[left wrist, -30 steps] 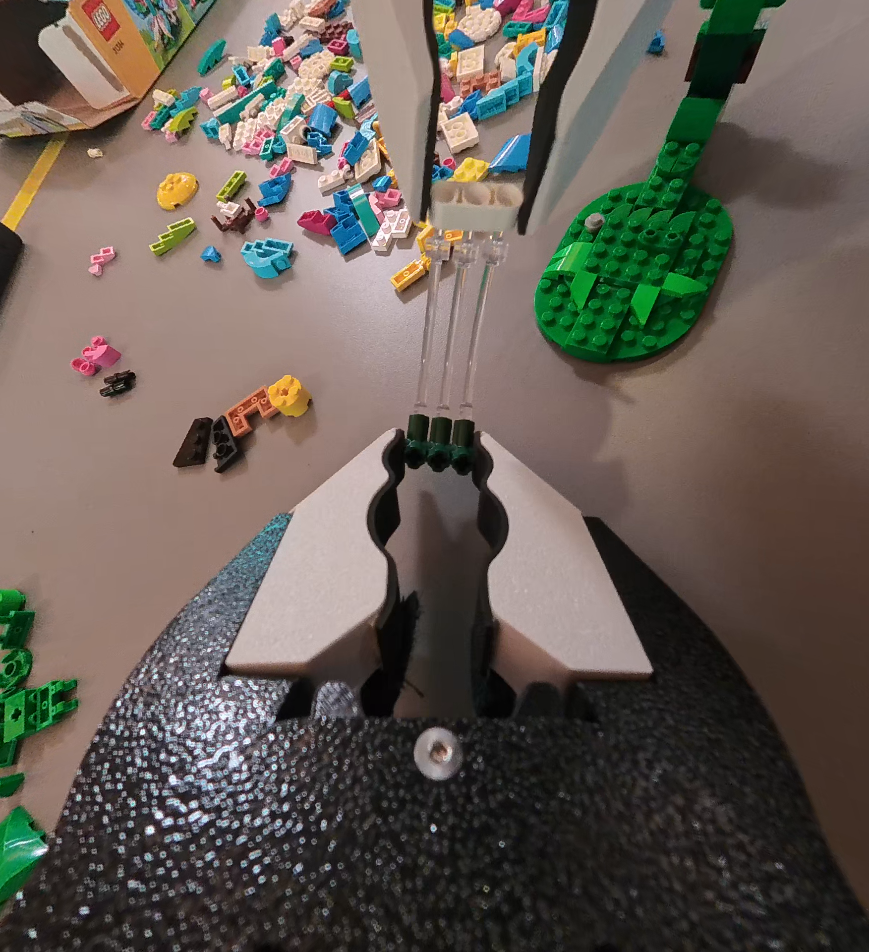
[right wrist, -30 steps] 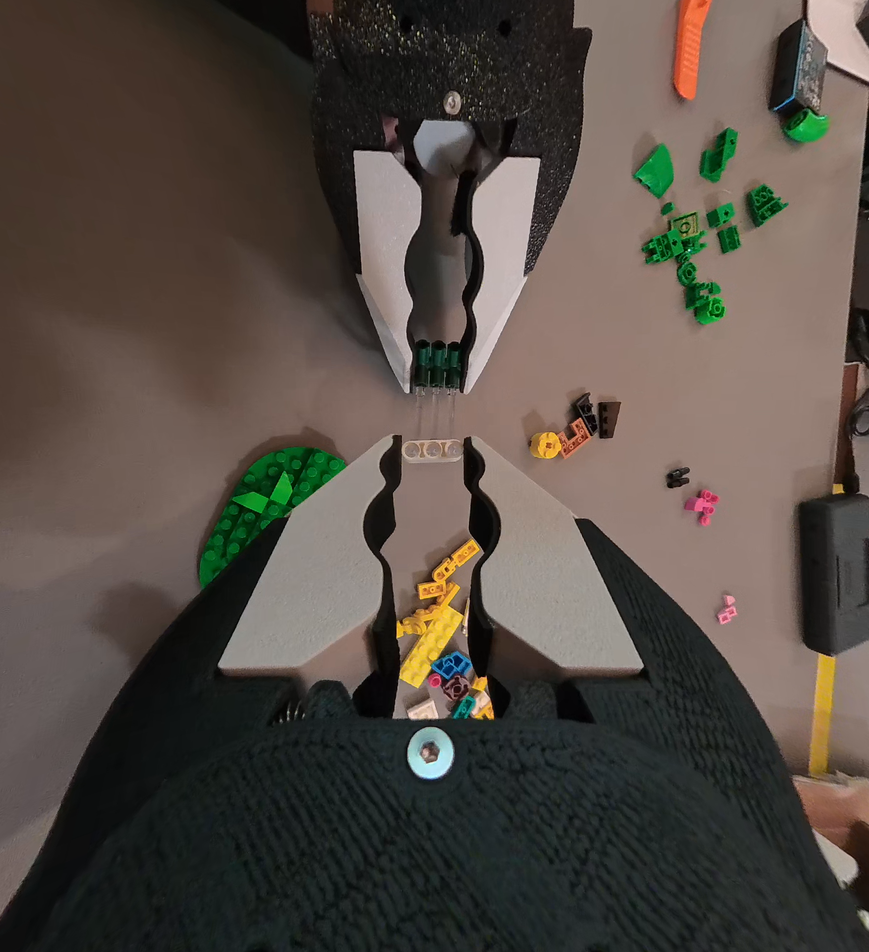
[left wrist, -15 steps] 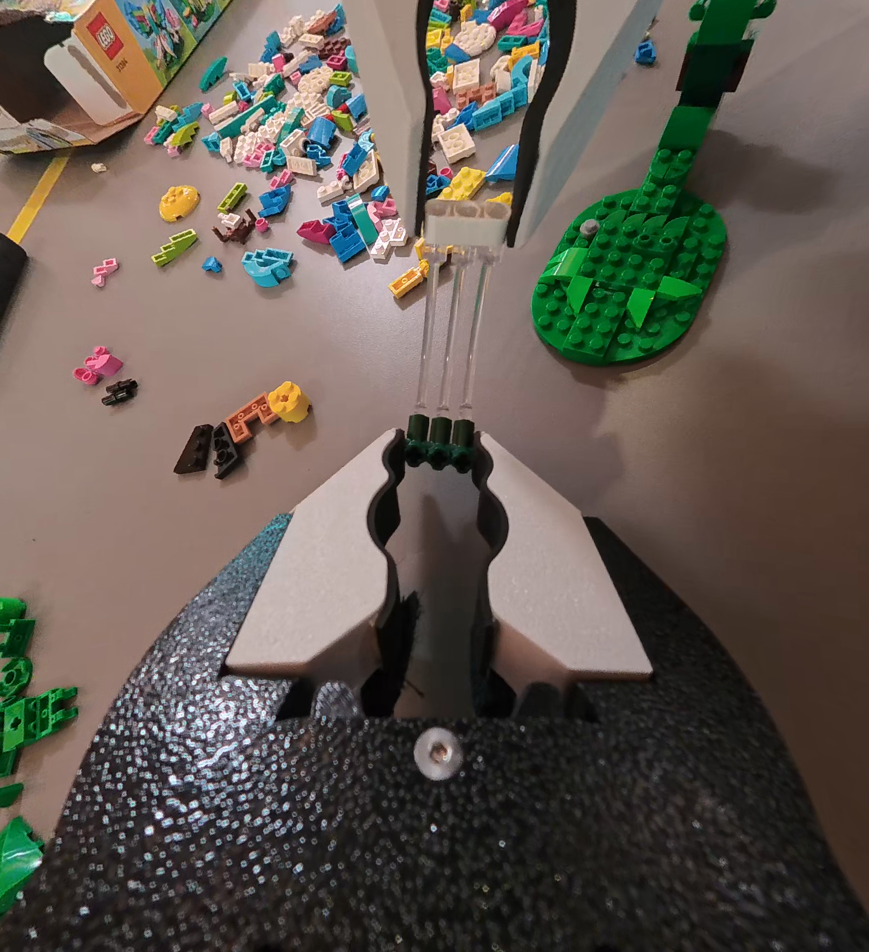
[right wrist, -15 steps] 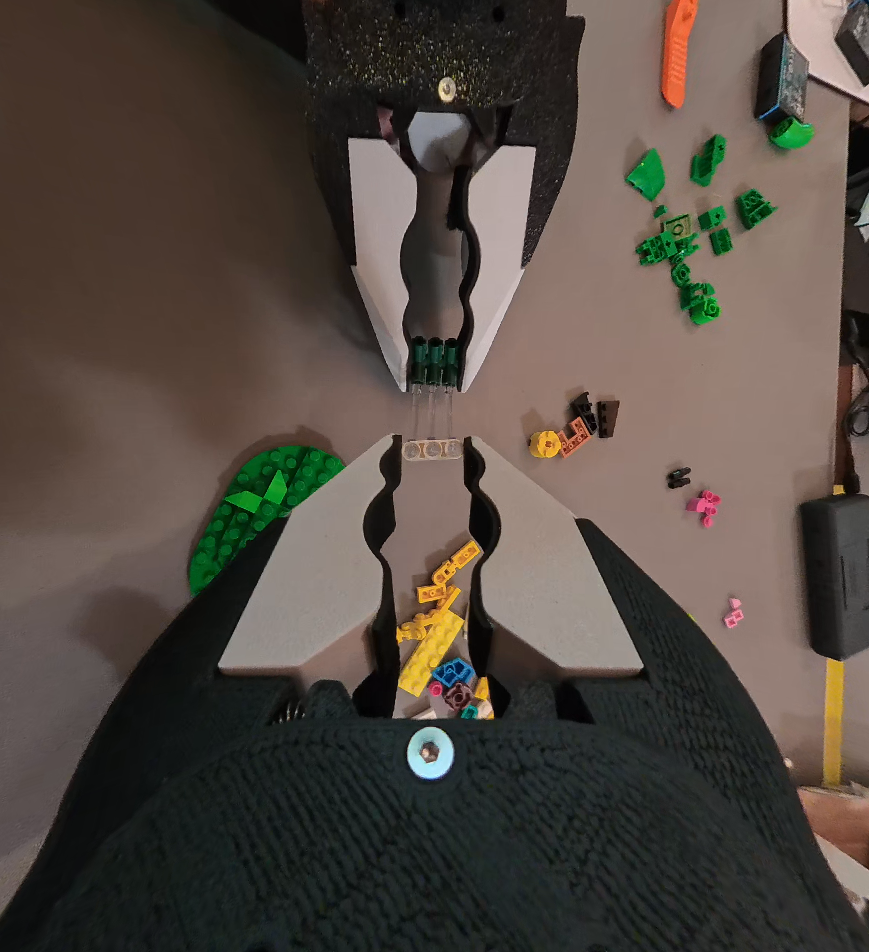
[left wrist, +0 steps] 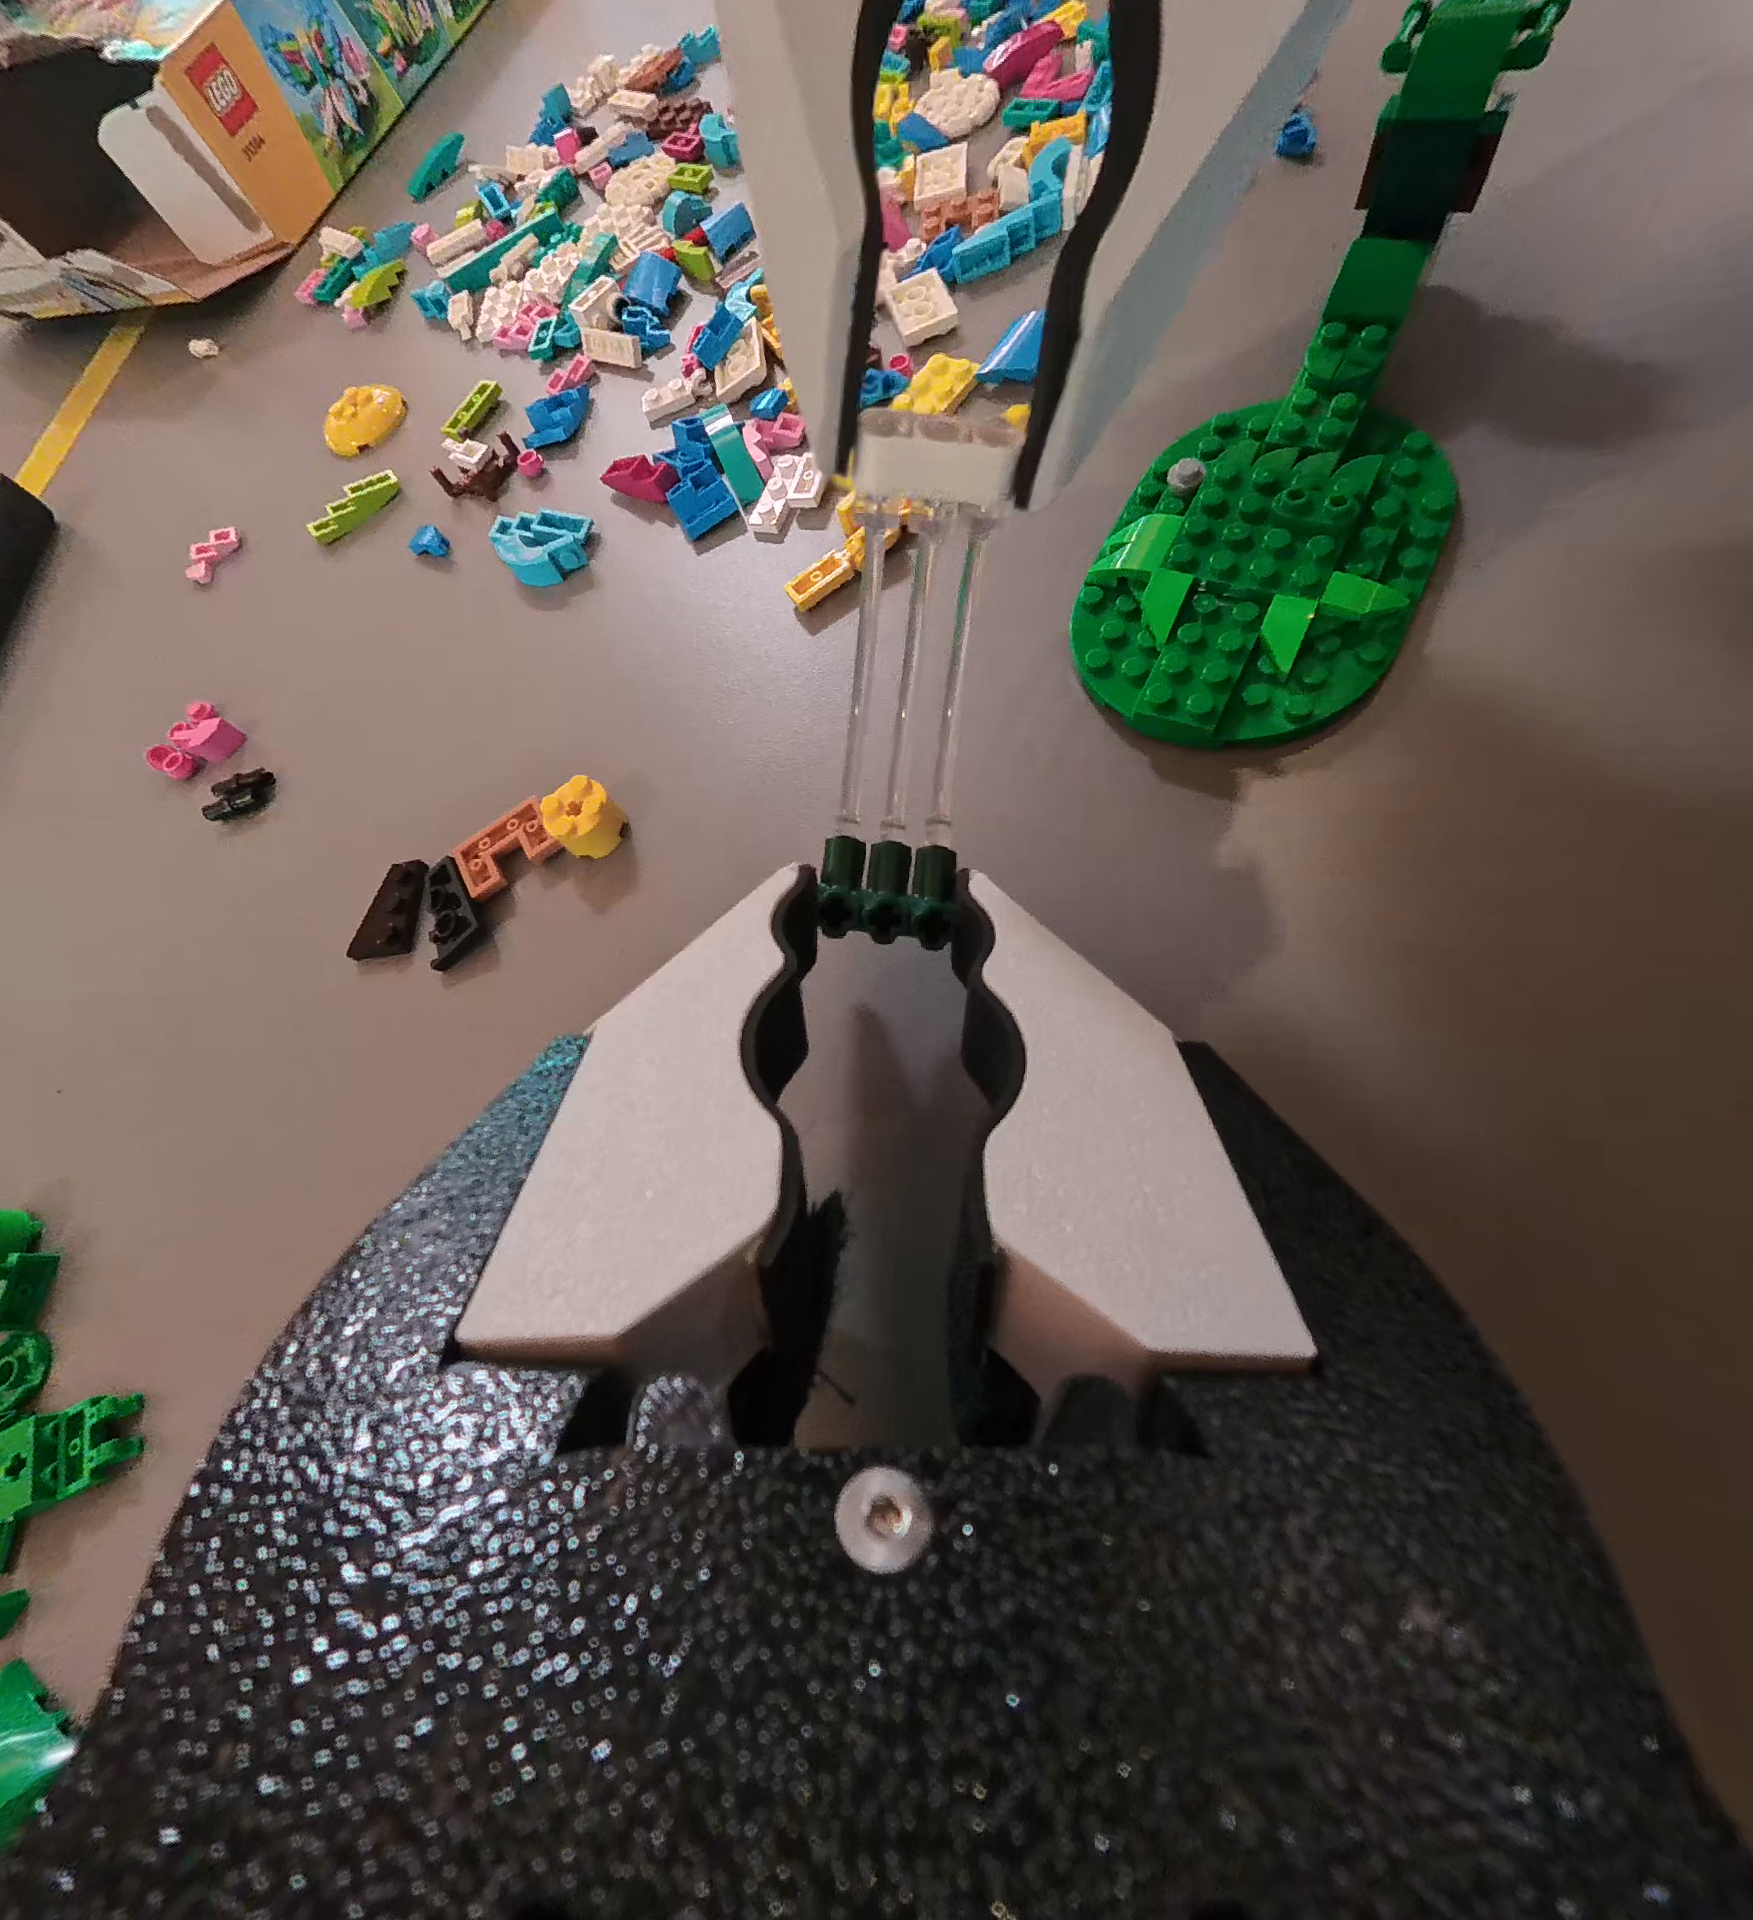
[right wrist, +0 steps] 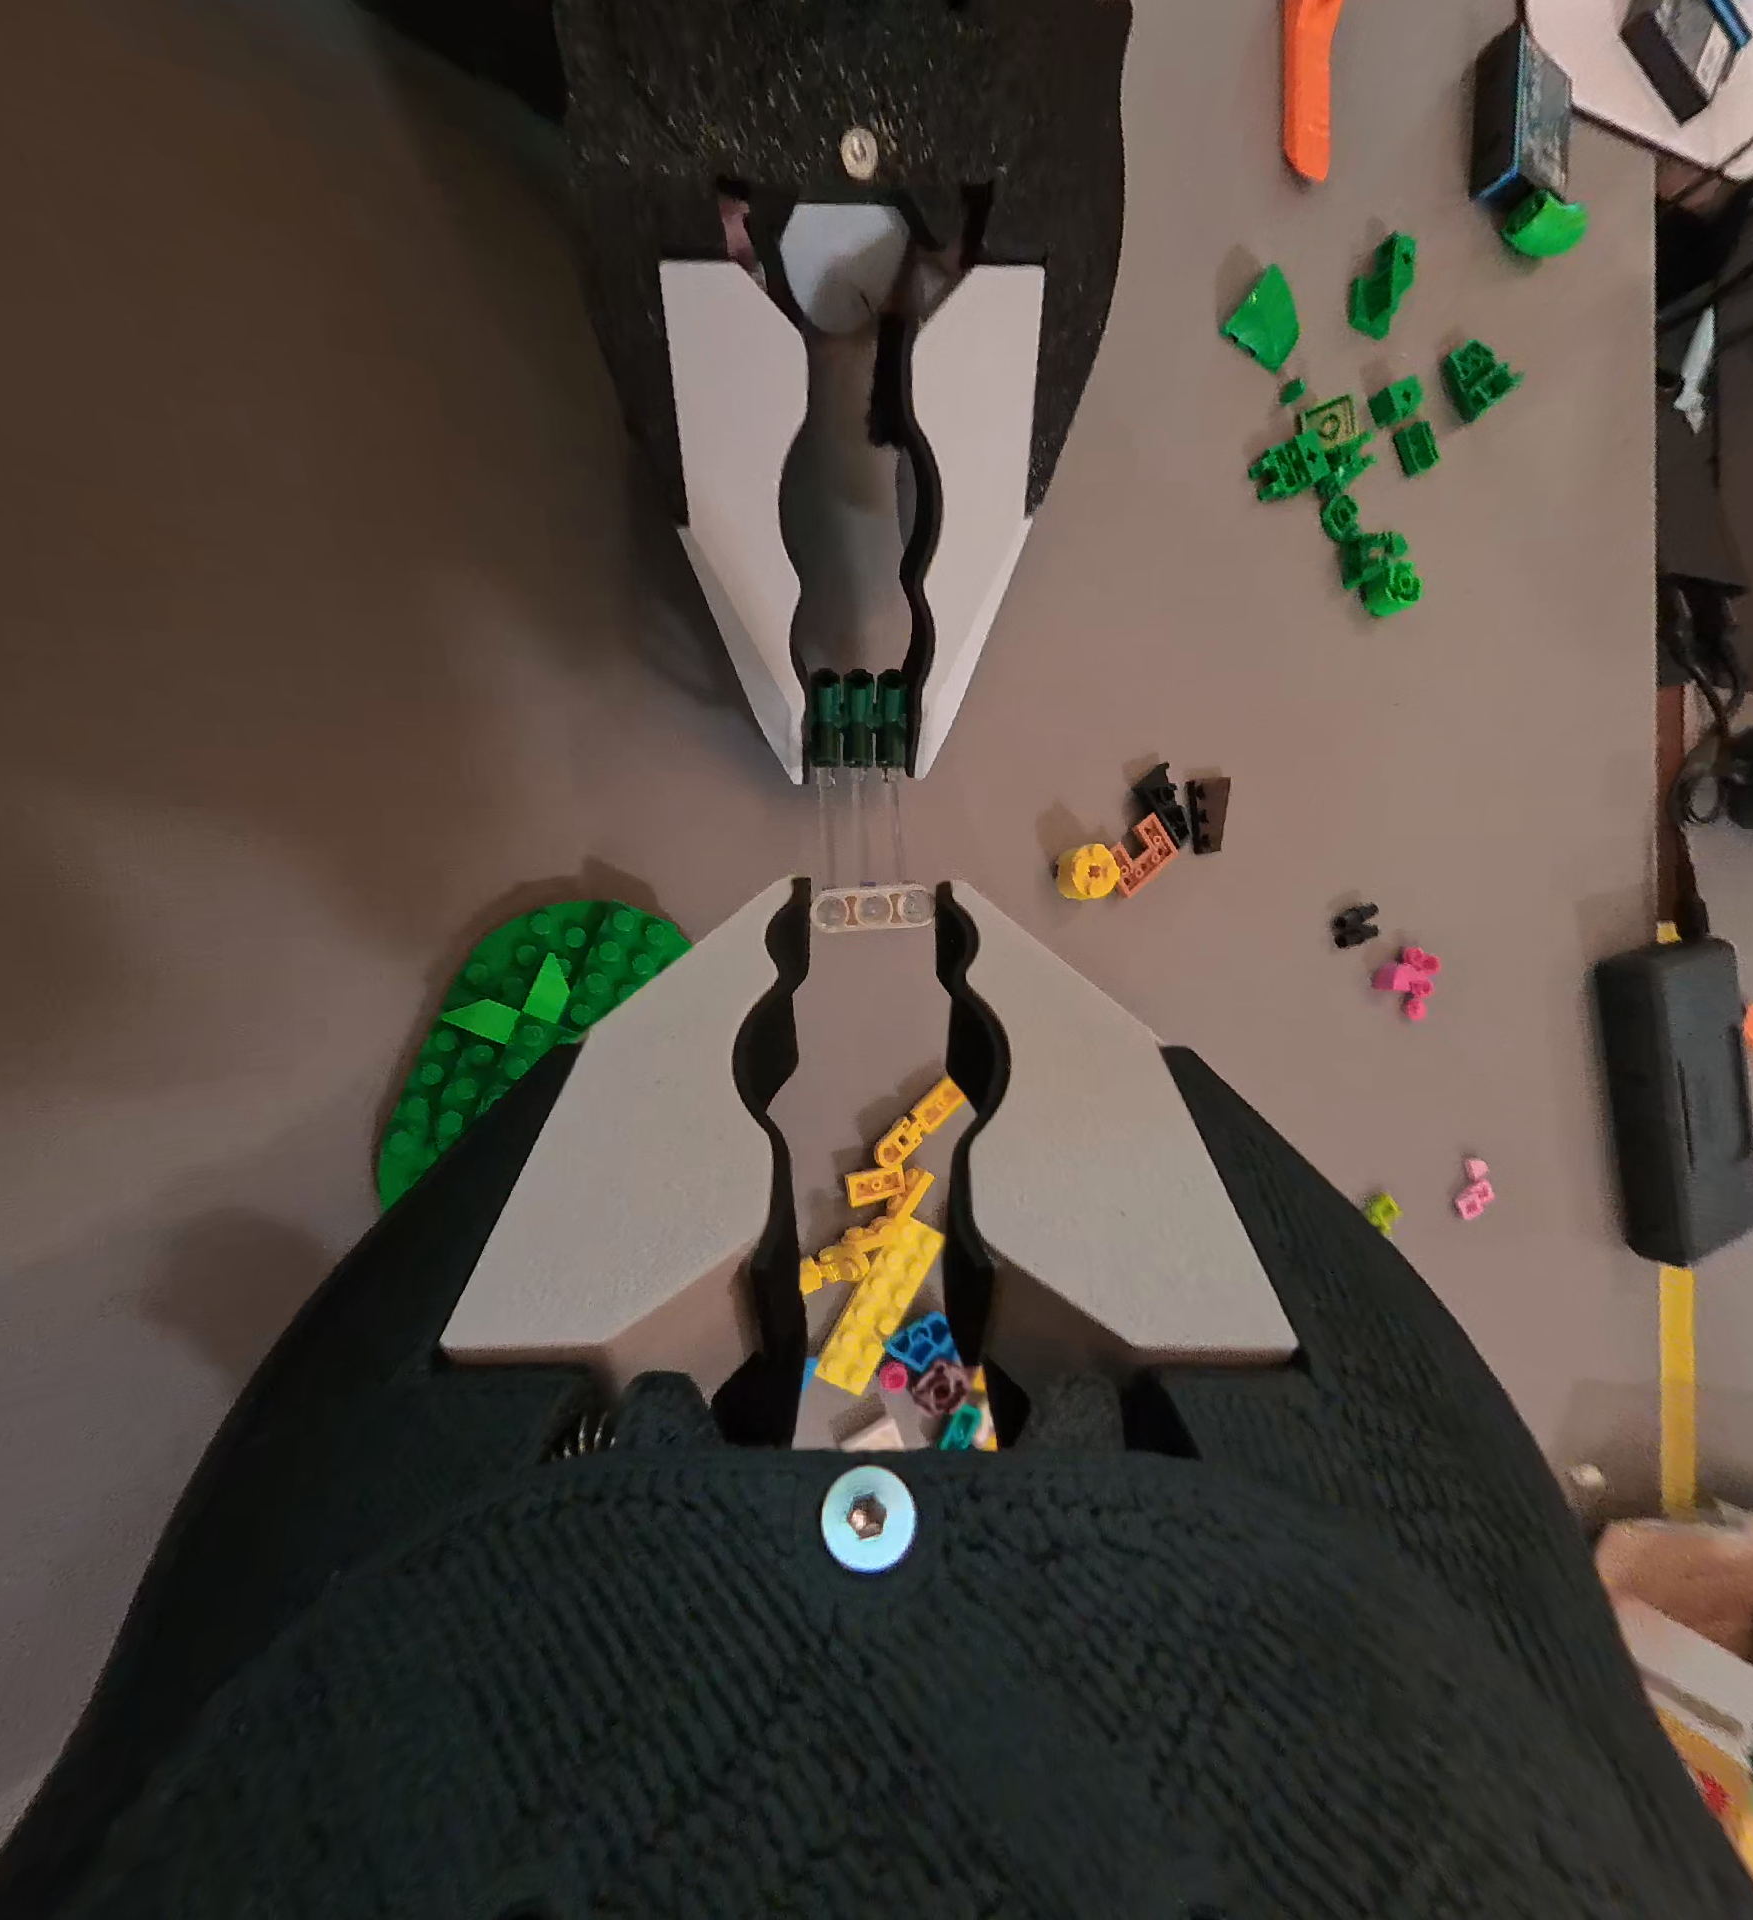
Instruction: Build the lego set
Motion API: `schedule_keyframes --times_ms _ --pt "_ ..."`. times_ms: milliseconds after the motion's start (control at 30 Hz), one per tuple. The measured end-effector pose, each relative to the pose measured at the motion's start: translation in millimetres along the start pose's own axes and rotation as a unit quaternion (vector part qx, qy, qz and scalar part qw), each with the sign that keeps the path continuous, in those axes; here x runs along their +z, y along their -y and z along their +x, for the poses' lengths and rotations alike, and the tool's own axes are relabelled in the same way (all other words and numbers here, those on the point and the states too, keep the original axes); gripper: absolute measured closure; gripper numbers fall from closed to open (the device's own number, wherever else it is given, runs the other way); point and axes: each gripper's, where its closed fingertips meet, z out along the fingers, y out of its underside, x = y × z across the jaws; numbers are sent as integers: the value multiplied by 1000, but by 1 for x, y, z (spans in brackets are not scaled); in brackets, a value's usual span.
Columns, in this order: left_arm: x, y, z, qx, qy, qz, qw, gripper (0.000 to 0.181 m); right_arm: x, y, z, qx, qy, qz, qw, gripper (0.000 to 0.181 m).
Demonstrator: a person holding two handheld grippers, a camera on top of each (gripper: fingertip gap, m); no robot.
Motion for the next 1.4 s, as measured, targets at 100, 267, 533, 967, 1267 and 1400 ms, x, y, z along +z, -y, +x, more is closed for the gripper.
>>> schedule_keyframes --times_ms 100,267,533,967,1267,1400 --pt "0 -2 -1 -10 3 -8 1000 157 2 -4 4 8 -25 -38 999 158" --pt "0 -4 -2 0 17 -30 999 157 5 -8 2 36 -28 -85 995 158" --pt "-1 -1 -3 -5 21 -28 999 157 6 -13 1 49 -20 -95 994 158" --pt "-5 11 -2 0 23 4 1000 158 -2 -14 2 42 0 -30 999 158" --pt "-13 27 -6 24 48 42 998 158 -15 -7 6 69 -7 23 997 159" --pt "-12 31 -7 0 46 55 997 158 -18 -5 13 55 -44 20 997 160"
